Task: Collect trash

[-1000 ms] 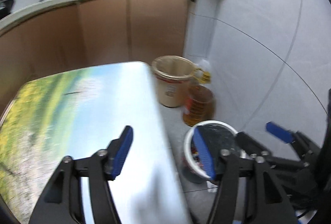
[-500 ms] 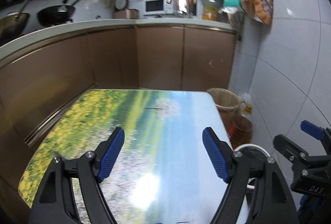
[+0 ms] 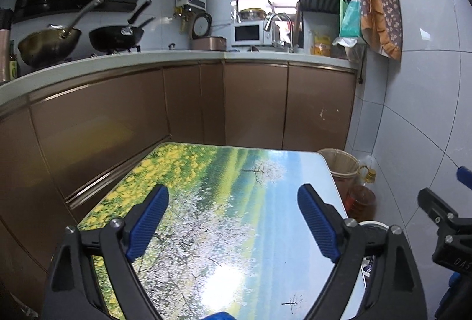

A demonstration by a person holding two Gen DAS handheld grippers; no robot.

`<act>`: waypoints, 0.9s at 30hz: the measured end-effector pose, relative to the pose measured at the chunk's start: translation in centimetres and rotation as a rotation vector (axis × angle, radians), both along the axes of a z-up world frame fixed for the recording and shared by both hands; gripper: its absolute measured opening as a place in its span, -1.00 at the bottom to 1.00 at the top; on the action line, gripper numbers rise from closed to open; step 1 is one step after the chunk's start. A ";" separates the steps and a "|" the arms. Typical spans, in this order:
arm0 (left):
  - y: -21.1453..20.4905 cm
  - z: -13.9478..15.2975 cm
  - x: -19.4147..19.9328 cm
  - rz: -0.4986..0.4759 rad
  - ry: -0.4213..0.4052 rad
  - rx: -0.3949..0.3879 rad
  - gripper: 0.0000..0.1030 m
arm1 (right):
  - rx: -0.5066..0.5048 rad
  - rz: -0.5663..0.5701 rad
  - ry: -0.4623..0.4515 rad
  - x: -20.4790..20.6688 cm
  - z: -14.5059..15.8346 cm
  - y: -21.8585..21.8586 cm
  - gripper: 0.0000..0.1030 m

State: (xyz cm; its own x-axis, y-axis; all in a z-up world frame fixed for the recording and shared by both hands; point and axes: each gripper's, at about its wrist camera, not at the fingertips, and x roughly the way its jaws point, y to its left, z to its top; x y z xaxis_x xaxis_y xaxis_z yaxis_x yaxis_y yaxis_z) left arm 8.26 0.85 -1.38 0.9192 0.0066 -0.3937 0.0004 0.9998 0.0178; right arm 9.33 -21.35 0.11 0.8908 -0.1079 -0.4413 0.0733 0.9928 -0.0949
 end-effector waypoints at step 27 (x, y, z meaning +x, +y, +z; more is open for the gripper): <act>0.4 2.7 -7.3 0.057 -0.145 0.020 0.92 | -0.019 0.002 -0.187 -7.7 3.7 -0.1 0.99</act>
